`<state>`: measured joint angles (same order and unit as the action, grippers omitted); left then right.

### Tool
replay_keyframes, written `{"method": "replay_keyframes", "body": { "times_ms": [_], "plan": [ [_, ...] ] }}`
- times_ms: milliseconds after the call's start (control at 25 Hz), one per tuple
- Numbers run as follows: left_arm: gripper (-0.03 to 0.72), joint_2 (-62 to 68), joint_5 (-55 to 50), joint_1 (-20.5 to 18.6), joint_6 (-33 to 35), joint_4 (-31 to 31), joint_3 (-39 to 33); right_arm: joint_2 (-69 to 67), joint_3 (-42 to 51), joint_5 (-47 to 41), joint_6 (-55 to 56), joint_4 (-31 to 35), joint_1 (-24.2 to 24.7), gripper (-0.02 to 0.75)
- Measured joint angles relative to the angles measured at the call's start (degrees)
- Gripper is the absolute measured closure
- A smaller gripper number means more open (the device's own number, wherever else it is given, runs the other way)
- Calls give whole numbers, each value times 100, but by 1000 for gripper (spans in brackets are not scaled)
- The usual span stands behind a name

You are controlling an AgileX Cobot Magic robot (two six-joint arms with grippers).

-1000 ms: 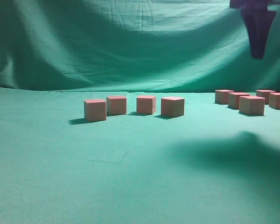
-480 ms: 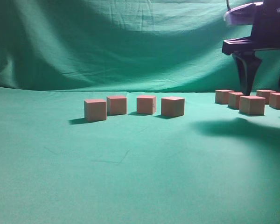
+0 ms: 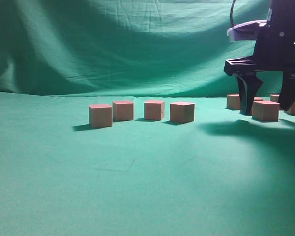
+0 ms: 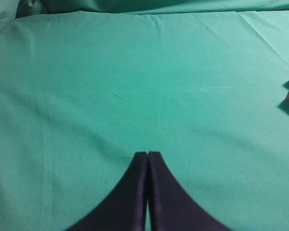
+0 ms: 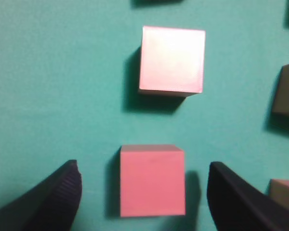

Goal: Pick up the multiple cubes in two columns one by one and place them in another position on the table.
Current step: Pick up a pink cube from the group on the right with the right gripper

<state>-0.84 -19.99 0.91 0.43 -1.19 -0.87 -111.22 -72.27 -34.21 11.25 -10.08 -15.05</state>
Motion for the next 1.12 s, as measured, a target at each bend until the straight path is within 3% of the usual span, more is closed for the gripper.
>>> {"method": "replay_keyframes", "body": {
  "times_ms": [240,400,440,560,760,920,1120],
  "plan": [
    [688,0,0,0,0,0,0,-112,0,22,0,8,0,238],
    [688,0,0,0,0,0,0,-122,0,10,0,8,0,465],
    [688,0,0,0,0,0,0,-122,0,-4,0,8,0,484],
    [688,0,0,0,0,0,0,-122,-61,-187,0,8,0,473],
    [688,0,0,0,0,0,0,-55,-649,-1359,-12,81,0,473],
    [688,0,0,0,0,0,0,542,-804,-1800,-23,363,-33,473],
    [688,0,0,0,0,0,0,1392,-430,-1820,-358,463,-572,473]
  ]
}}
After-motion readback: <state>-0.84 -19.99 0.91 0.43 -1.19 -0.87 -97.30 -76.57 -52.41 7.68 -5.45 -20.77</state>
